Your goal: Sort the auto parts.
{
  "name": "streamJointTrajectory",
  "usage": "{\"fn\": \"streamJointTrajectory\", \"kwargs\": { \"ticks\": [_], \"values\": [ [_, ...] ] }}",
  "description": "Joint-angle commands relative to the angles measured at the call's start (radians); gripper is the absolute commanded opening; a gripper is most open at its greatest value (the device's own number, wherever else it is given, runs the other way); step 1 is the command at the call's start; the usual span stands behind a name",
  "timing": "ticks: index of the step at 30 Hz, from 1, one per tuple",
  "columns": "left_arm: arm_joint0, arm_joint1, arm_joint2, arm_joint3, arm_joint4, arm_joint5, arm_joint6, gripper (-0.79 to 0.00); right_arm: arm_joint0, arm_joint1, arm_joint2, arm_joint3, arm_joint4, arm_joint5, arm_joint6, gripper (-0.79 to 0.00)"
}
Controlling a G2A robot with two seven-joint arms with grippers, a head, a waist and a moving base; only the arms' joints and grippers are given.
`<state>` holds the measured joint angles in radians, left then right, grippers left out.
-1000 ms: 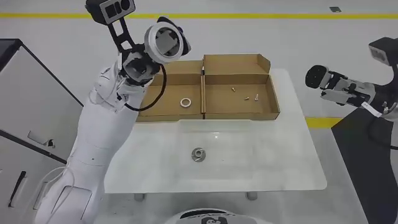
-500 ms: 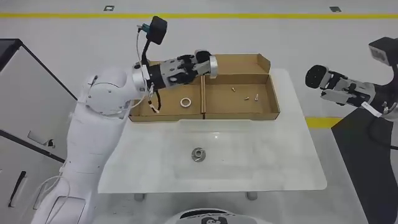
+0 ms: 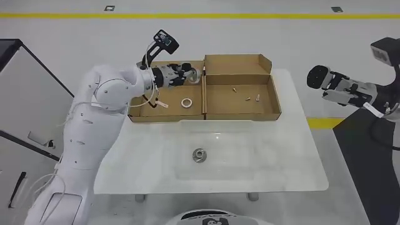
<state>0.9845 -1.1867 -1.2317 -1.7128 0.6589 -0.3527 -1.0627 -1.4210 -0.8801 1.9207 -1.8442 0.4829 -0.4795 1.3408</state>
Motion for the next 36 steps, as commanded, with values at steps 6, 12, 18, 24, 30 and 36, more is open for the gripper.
{"fn": "streamJointTrajectory", "kwargs": {
  "ticks": [6, 12, 18, 24, 30, 36],
  "values": [
    [-0.090, -0.004, 0.085, 0.104, 0.124, 0.000, -0.036, -0.785, 0.000, 0.000, 0.000, 0.000, 0.000, 0.000, 0.000, 0.000],
    [-0.209, -0.024, 0.199, 0.268, 0.227, -0.011, -0.026, -0.785, 0.000, 0.000, 0.000, 0.000, 0.000, 0.000, 0.000, 0.000],
    [-0.301, -0.053, 0.314, 0.438, 0.295, -0.030, -0.001, -0.785, 0.000, 0.000, 0.000, 0.000, 0.000, 0.000, 0.000, 0.000],
    [-0.355, -0.081, 0.398, 0.587, 0.338, -0.037, 0.027, -0.785, 0.000, 0.000, 0.000, 0.000, 0.000, 0.000, 0.000, 0.000],
    [-0.374, -0.104, 0.455, 0.704, 0.364, -0.041, 0.063, -0.785, 0.000, 0.000, 0.000, 0.000, 0.000, 0.000, 0.000, 0.000],
    [-0.384, -0.120, 0.494, 0.793, 0.396, -0.057, 0.075, -0.785, 0.000, 0.000, 0.000, 0.000, 0.000, 0.000, 0.000, 0.000]
  ]
}}
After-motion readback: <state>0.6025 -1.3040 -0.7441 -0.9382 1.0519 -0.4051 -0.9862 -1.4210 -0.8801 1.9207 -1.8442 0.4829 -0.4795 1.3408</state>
